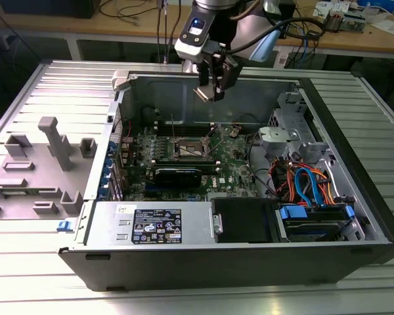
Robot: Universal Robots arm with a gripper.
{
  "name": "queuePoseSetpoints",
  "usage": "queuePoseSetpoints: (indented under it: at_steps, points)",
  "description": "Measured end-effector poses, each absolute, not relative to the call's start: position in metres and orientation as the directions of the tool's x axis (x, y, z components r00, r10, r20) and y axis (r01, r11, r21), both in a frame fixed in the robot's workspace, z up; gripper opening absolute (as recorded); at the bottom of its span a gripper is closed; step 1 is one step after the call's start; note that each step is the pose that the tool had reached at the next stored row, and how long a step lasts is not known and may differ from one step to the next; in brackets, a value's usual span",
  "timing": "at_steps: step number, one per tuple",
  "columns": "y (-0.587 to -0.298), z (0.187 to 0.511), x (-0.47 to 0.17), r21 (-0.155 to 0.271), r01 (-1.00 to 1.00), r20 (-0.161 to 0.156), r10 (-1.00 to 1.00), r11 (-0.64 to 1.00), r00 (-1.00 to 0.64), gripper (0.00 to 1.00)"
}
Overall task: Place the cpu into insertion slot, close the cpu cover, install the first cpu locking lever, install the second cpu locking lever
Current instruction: 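Place the cpu into insertion slot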
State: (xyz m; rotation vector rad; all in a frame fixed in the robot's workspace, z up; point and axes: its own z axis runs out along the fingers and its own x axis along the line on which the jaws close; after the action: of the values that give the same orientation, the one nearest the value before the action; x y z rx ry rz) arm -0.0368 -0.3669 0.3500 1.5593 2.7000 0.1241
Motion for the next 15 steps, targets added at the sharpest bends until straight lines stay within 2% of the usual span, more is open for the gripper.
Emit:
queuePoseSetpoints:
  at_steps: [15]
  points:
    - [-0.3669,0.3427,-0.0468,0.078,0.924,0.022,0.926,0.375,-0.378,0.54]
